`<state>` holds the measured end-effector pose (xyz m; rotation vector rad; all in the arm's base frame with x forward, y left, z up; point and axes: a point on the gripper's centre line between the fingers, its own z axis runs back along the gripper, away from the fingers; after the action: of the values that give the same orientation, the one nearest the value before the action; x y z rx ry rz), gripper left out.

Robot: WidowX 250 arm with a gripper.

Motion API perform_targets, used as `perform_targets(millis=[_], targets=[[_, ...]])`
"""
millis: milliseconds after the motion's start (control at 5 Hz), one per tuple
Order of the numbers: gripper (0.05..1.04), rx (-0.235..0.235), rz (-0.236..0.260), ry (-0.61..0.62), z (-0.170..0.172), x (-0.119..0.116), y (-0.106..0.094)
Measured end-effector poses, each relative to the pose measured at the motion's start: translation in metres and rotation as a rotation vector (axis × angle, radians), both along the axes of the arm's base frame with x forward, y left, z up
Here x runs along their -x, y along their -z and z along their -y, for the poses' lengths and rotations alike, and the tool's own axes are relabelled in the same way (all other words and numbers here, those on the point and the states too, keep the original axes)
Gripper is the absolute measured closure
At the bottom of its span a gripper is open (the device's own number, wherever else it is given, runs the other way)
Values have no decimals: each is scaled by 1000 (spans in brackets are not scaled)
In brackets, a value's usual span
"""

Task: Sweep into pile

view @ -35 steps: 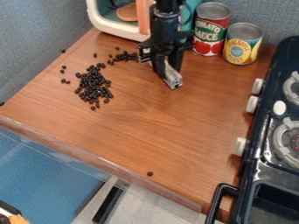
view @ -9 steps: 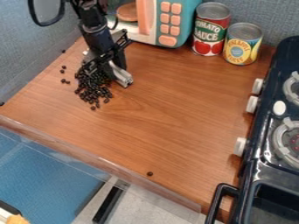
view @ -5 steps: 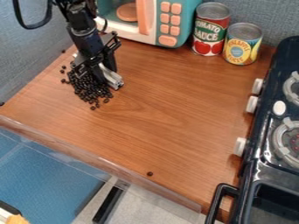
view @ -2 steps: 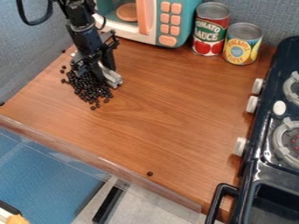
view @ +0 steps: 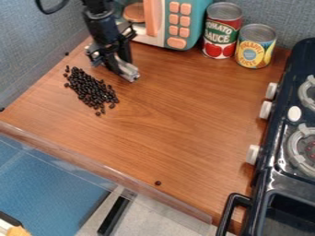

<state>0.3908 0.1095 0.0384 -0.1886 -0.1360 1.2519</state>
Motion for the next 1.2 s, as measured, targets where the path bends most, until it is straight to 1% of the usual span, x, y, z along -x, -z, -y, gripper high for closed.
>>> perform_targets(millis=[200, 400, 600, 800, 1000, 1200], targets=[[715, 24, -1, 11, 10, -2, -3], [715, 17, -2, 56, 25, -6, -3], [716, 0, -2, 126, 51, -11, -3], [715, -29, -8, 183, 65, -13, -2], [716, -72, -38, 248, 88, -16, 7], [672, -115, -75, 288, 98, -23, 18]])
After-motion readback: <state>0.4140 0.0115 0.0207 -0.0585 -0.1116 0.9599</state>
